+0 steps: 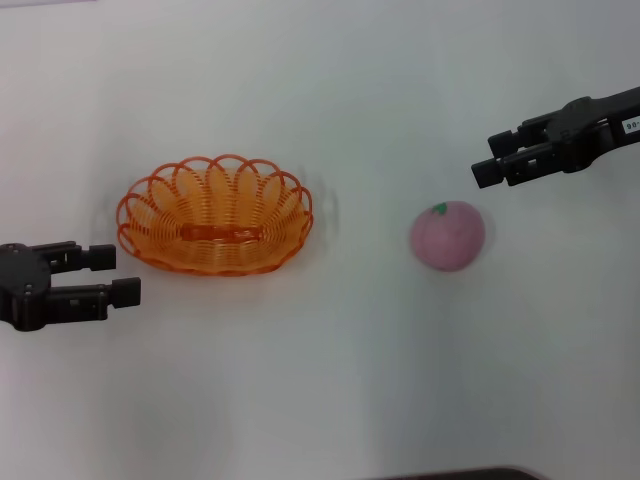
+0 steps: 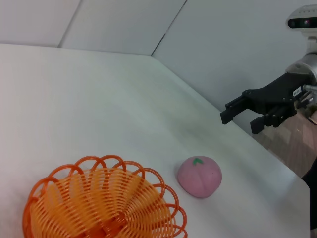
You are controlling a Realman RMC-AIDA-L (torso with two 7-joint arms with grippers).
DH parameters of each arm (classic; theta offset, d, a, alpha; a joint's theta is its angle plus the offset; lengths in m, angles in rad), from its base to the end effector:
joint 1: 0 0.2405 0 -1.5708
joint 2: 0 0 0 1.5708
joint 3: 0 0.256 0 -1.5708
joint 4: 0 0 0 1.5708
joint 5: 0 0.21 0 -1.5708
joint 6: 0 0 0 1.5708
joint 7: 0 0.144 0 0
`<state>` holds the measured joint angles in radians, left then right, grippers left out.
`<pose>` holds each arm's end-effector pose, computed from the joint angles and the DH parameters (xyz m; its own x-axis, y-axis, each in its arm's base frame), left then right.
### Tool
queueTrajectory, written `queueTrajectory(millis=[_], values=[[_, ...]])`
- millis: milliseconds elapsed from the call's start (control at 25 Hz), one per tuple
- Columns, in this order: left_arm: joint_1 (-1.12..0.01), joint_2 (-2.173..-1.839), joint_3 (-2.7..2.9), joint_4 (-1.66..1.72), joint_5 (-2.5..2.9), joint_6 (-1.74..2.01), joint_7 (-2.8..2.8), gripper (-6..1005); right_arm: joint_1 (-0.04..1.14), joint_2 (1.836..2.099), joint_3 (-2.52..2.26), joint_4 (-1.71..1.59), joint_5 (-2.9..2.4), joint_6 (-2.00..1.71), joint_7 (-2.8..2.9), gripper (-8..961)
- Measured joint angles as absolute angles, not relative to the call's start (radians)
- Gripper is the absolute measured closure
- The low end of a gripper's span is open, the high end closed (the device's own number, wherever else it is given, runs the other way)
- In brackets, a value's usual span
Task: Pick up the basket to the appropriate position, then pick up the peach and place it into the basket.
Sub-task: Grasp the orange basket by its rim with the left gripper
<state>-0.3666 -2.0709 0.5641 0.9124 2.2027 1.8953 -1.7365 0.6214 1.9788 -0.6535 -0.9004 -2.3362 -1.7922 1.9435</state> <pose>-0.2995 0.2608 0.0470 0.6457 0.6567 0.3897 0.6920 -0.7190 0.0649 0.2562 0.3417 0.0659 0.7231 -0.6631 -0.1936 -0.6817 -0.7303 -0.0446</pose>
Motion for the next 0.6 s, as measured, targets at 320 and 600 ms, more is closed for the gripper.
queueTrajectory(millis=[320,600], values=[[-0.380,-2.069,0.562,0.913,2.198,1.901,-1.745,186,0.632,1.981,-0.656,-0.900,-2.336,-1.790,1.943,209],[-0.382,-2.067,0.561,0.913,2.201,1.902,-1.749,186,0.632,1.980,-0.657,-0.900,-2.336,-1.791,1.943,208]])
